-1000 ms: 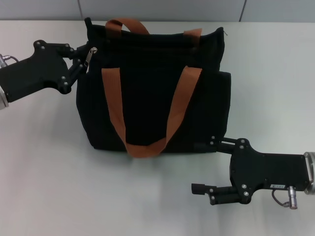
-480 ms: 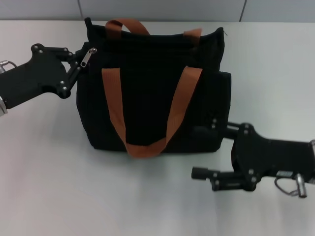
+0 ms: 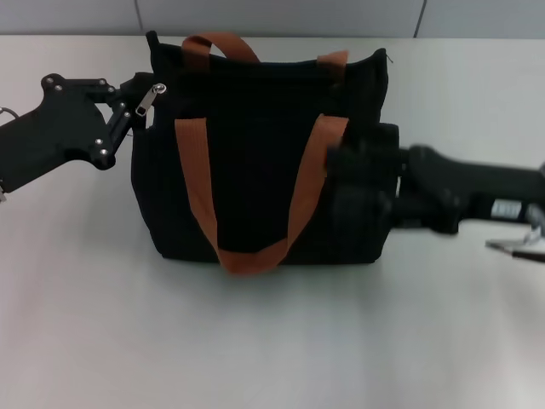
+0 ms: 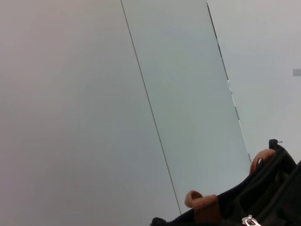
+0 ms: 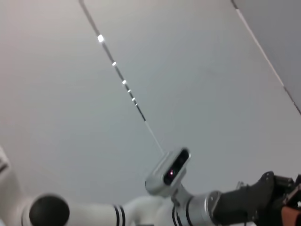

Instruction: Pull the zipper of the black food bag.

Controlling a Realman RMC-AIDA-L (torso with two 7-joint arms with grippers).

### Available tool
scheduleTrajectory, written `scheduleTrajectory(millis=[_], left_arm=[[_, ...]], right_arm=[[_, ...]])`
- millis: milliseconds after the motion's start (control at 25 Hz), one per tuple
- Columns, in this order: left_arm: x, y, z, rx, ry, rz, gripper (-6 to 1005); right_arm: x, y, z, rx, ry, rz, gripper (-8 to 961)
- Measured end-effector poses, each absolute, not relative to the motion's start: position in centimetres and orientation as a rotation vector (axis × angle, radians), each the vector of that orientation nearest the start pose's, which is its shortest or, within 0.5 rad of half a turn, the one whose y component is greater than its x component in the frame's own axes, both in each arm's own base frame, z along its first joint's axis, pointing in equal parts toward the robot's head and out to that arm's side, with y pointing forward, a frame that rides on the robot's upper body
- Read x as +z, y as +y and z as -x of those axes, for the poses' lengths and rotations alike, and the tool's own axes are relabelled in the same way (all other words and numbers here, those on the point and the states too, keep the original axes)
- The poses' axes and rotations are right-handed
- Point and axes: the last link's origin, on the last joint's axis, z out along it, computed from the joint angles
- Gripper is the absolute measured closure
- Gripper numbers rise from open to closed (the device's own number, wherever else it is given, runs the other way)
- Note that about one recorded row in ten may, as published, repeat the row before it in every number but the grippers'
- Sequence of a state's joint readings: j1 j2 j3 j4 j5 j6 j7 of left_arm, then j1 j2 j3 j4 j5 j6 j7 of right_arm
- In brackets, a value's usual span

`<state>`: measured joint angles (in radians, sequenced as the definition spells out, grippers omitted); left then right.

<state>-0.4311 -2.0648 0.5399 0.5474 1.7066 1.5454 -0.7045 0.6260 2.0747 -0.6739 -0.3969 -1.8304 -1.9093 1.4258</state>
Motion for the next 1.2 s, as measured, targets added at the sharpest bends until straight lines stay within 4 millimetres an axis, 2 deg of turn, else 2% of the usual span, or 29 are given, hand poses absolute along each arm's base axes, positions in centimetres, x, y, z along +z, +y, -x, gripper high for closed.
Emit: scheduleTrajectory(millis=[40,80,200,240,280,320,360,440,520,840,1200], left_arm=[[3.5,32.2,29.1,-0.762,-0.019,2.285,973],[3.4,32.1,29.0,-0.763,-0.013,2.285,973],[3.4,31.9,28.9,-0.775,0.004,2.287,973],[3.3,31.8,28.8,-0.782,0.011,2.288,973],[3.3,31.8,28.8,-0.782,0.011,2.288,973],[3.3,31.8,28.8,-0.783,0.014,2.289,973],[3.2,31.8,28.8,-0.785,0.019,2.288,973],[2.9,31.7,28.7,-0.795,0.031,2.283,973],[2.9,31.6,28.6,-0.798,0.033,2.282,973],[3.0,31.8,28.4,-0.802,0.053,2.275,972],[3.1,31.9,28.1,-0.818,0.076,2.256,972]], right_arm=[[-0.7,30.6,-19.5,1.403,0.814,2.898,198],[-0.7,30.6,-19.5,1.403,0.814,2.898,199],[-0.2,31.9,-17.9,1.398,0.963,2.923,201],[0.0,32.8,-16.7,1.384,1.057,2.952,201],[0.0,32.8,-16.7,1.384,1.057,2.952,202],[0.0,33.5,-15.5,1.371,1.136,2.973,203],[0.0,33.5,-15.5,1.371,1.136,2.973,203],[-0.2,34.7,-13.6,1.336,1.223,2.989,204],[-0.6,35.3,-12.8,1.298,1.266,2.987,206],[-2.4,37.9,-10.9,1.105,1.466,2.899,210],[-3.8,38.7,-9.5,1.007,1.544,2.879,216]])
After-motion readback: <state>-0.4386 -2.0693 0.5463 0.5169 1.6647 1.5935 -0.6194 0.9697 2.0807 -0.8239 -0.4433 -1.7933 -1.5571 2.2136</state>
